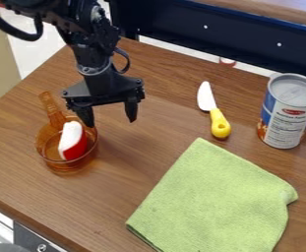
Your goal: Moved the orange pan just a little to the top of the table
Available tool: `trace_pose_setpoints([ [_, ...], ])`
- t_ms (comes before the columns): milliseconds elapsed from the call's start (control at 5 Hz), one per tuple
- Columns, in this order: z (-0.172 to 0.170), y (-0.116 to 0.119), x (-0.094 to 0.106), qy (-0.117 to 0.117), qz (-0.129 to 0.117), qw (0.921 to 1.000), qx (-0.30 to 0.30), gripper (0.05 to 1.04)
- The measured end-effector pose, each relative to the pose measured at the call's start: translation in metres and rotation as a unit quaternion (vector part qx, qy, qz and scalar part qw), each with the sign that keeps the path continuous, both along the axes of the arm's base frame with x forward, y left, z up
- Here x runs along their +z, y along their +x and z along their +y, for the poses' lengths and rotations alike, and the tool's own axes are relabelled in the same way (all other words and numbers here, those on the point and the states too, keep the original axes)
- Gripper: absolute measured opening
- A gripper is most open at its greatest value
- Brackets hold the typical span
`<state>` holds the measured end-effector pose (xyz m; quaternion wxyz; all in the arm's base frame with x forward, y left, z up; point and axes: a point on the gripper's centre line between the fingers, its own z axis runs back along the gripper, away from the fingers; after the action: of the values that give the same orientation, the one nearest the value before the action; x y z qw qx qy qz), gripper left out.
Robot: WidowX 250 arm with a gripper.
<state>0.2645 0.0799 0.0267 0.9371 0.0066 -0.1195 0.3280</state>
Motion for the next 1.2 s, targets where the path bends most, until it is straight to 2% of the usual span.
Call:
trace_pose_setpoints([
  [400, 0.004, -0.001, -0.003, 0.009, -0.003, 0.9999, 0.009, 1.001],
  [600, 0.004, -0.003, -0.009, 0.009, 0.008, 0.9999, 0.008, 1.001],
  [1000, 0.006, -0.005, -0.017, 0.022, 0.000, 0.9997, 0.002, 1.001],
  [1200, 0.009, -0.005, -0.024, 0.028, 0.004, 0.9995, 0.011, 0.950],
])
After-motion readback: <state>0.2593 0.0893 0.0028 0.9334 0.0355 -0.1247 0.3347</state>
